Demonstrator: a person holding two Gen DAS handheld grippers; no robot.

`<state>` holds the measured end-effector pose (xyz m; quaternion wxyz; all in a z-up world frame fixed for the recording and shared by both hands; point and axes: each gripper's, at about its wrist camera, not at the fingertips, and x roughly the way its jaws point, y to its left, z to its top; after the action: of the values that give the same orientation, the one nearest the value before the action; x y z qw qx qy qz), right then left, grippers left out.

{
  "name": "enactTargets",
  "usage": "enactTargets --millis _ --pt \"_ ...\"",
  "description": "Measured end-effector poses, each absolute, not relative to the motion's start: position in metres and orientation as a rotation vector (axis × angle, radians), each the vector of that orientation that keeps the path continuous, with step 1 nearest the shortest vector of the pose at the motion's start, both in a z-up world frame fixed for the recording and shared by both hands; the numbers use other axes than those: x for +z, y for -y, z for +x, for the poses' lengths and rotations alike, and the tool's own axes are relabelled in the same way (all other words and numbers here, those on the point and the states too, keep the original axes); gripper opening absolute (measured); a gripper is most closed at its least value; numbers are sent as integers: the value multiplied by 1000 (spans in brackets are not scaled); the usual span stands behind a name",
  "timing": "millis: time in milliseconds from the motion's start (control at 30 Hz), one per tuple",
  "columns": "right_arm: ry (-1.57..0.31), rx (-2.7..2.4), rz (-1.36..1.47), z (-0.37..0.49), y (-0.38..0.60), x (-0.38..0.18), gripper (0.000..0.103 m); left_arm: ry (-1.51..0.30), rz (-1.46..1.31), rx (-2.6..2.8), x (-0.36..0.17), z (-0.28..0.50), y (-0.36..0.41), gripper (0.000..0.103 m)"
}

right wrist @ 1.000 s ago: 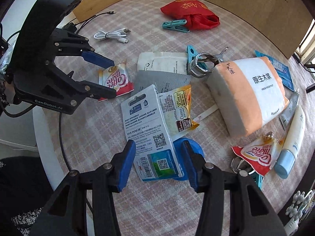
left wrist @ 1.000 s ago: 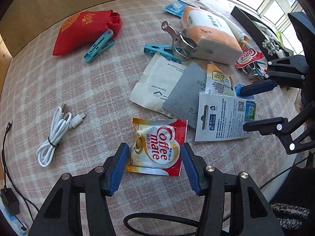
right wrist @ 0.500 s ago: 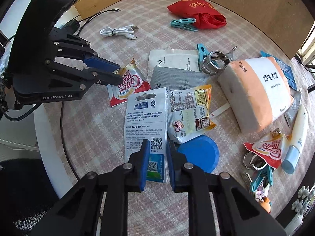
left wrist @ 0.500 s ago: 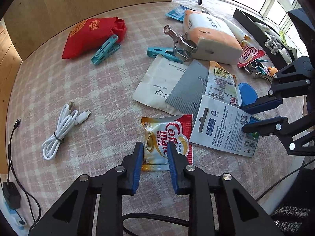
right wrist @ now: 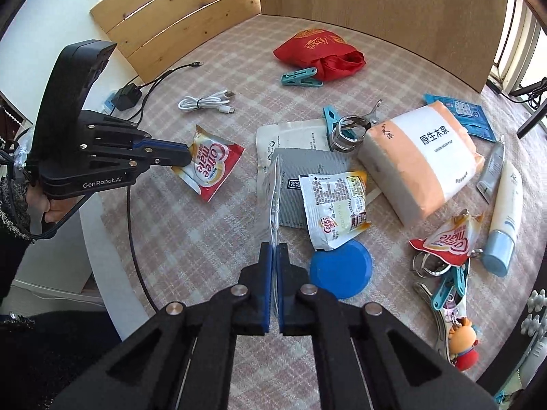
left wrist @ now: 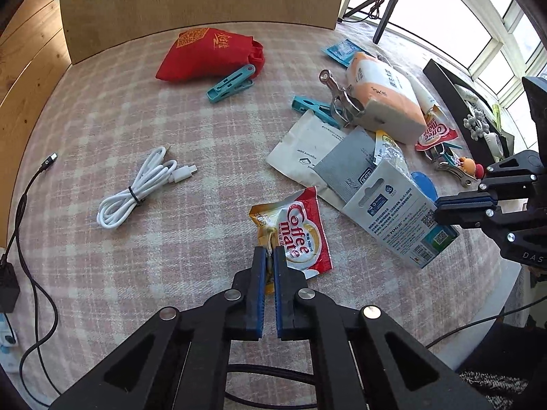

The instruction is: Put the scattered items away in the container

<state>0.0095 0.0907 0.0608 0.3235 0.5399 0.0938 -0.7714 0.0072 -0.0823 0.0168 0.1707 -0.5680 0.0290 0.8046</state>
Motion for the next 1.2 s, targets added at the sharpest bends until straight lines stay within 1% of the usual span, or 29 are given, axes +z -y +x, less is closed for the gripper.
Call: enactTargets --millis 133,200,400,600,833,1100,1200 --pt "-226 -2067 1385 10 -99 76 2 -76 -1582 2320 34 18 99 3" --pt "-210 -2087 1374 9 -104 83 2 -79 -1565 2334 44 10 80 3" --pt "-176 -2167 1339 13 -126 104 2 -64 -1523 2340 62 7 66 3" --pt "-86 -2301 1331 21 -172 121 2 -88 -1448 2306 83 3 31 3" --pt "59 -2515 1336 41 -262 143 2 -115 -1340 2193 100 -6 -46 3" --pt "188 -2781 1359 71 -391 169 2 -165 -1210 2048 116 -9 -165 3" --pt "236 -2852 1381 77 -434 171 2 -174 -1175 1998 123 -10 -209 3"
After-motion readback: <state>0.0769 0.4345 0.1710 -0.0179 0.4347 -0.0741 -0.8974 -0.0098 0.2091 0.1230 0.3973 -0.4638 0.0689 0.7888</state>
